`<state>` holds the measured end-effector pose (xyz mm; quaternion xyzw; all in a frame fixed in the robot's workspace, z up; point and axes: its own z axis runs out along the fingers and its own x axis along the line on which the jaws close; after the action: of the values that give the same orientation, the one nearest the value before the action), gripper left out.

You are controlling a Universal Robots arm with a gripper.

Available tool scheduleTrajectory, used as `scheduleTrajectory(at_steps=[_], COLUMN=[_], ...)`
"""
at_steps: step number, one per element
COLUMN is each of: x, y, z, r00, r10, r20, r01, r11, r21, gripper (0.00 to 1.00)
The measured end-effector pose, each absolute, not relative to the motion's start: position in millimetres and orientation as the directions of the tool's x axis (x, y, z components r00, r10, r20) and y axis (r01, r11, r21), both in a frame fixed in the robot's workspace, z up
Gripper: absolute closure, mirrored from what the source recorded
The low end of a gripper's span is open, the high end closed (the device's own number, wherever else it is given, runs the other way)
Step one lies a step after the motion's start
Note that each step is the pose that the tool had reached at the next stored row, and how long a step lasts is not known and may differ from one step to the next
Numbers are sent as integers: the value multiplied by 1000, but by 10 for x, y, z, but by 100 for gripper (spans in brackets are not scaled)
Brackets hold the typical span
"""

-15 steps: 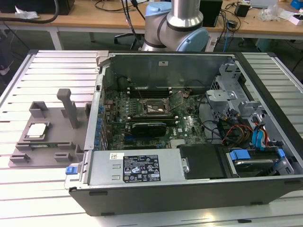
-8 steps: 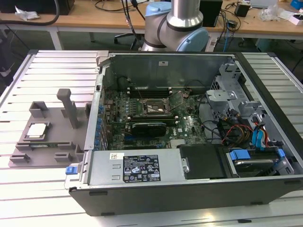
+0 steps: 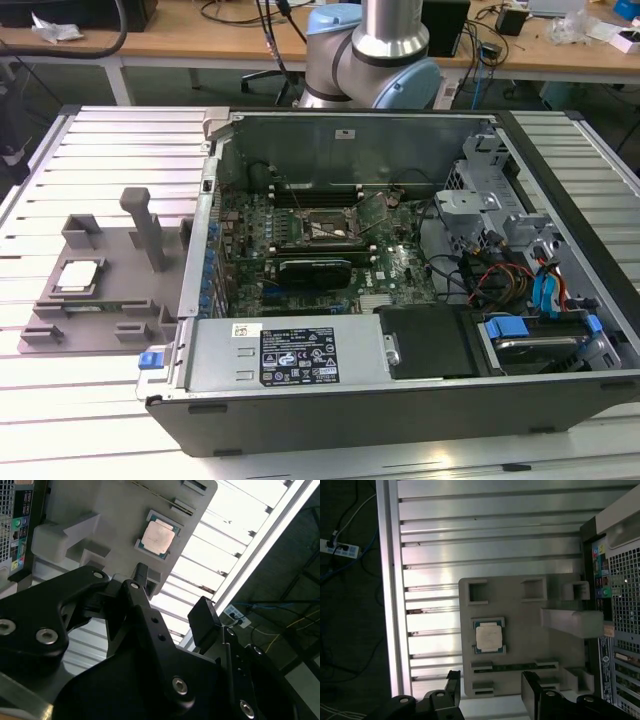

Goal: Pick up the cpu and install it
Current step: 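Pick up the cpu and move it towards the insertion slot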

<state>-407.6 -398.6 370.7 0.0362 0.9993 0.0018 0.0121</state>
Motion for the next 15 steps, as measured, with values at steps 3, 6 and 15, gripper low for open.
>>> scheduleTrajectory(at_steps=[3, 6, 15], x=[-4075, -4076, -4075], y=[-3987, -3986, -3986], z=[3691, 3676, 3623], r00=[-997, -997, -997], r10=[72, 72, 72], r20=[-24, -24, -24], r01=[72, 72, 72], r11=[997, 997, 997], r21=[4, 4, 4], gripper=[40, 40, 40])
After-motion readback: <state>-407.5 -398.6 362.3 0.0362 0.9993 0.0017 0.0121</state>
